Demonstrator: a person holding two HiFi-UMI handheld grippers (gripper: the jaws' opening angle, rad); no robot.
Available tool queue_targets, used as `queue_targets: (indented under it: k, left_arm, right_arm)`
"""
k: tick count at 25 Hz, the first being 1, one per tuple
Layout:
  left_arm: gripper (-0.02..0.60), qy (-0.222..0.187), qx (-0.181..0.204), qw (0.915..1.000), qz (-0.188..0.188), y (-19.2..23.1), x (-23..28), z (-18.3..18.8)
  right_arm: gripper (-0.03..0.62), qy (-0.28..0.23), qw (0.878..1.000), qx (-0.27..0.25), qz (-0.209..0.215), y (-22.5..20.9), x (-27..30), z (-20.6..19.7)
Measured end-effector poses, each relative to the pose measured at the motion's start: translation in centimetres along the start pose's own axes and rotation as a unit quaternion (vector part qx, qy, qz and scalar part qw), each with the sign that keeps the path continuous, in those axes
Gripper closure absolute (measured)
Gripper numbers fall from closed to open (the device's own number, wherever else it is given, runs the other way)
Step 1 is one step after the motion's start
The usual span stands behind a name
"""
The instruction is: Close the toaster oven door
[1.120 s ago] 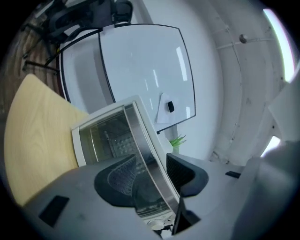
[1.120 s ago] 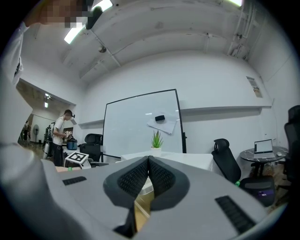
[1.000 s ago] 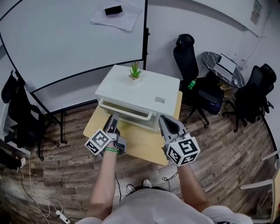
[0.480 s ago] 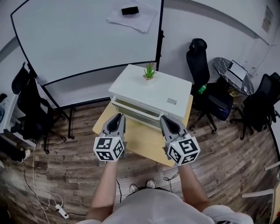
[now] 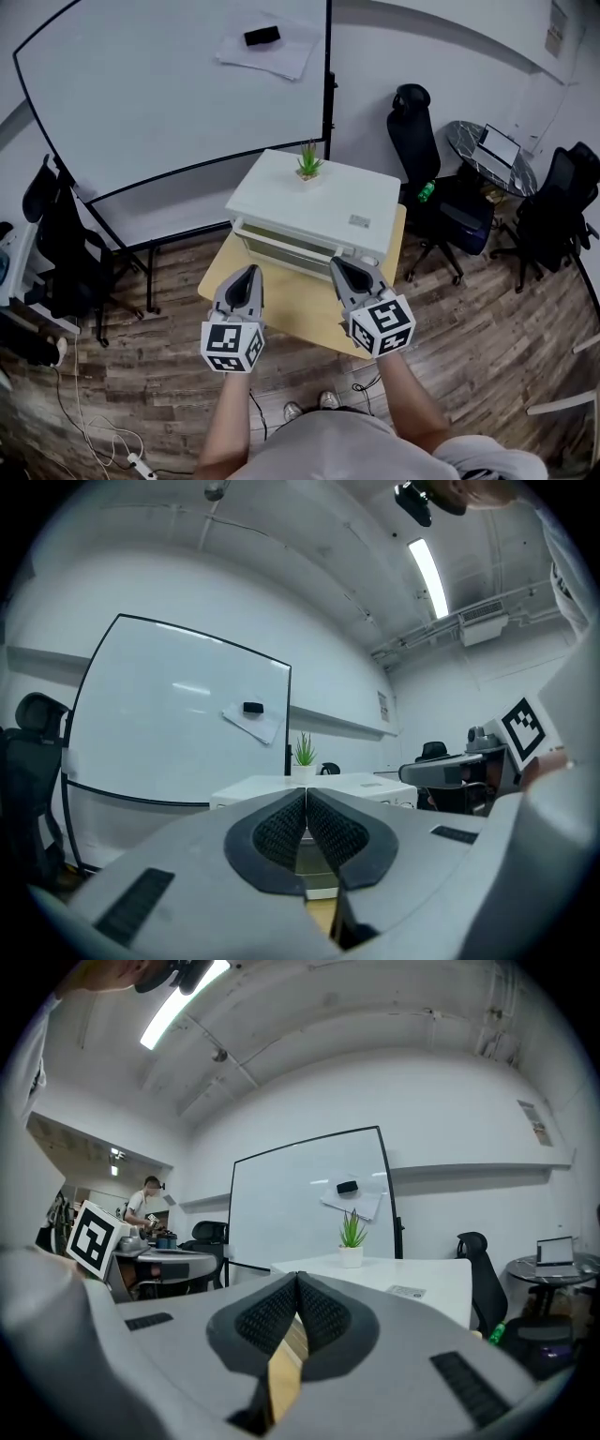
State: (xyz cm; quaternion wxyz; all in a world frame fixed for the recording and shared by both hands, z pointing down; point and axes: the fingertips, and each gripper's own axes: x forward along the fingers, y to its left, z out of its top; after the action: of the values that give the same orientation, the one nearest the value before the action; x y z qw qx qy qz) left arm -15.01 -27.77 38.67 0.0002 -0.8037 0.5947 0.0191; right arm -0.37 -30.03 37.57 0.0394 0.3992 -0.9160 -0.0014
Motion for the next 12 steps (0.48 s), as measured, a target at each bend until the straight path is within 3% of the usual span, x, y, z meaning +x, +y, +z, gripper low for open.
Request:
queue_targets:
  k: [5, 12]
  left_arm:
    - [0.568, -0.009, 0.016, 0.9998, -0.006, -0.8, -0.9, 0.9]
    - [0.568, -0.007, 0.004, 0.9999, -0.013, -1.4, -1.3, 1.0]
  right_arm:
    - [0.594, 0.0, 1.0, -0.004, 0.001, 0.5, -0.3, 0.1]
    - [0.594, -0.006, 1.0, -0.001, 0.011, 1.0, -0.7, 0.3]
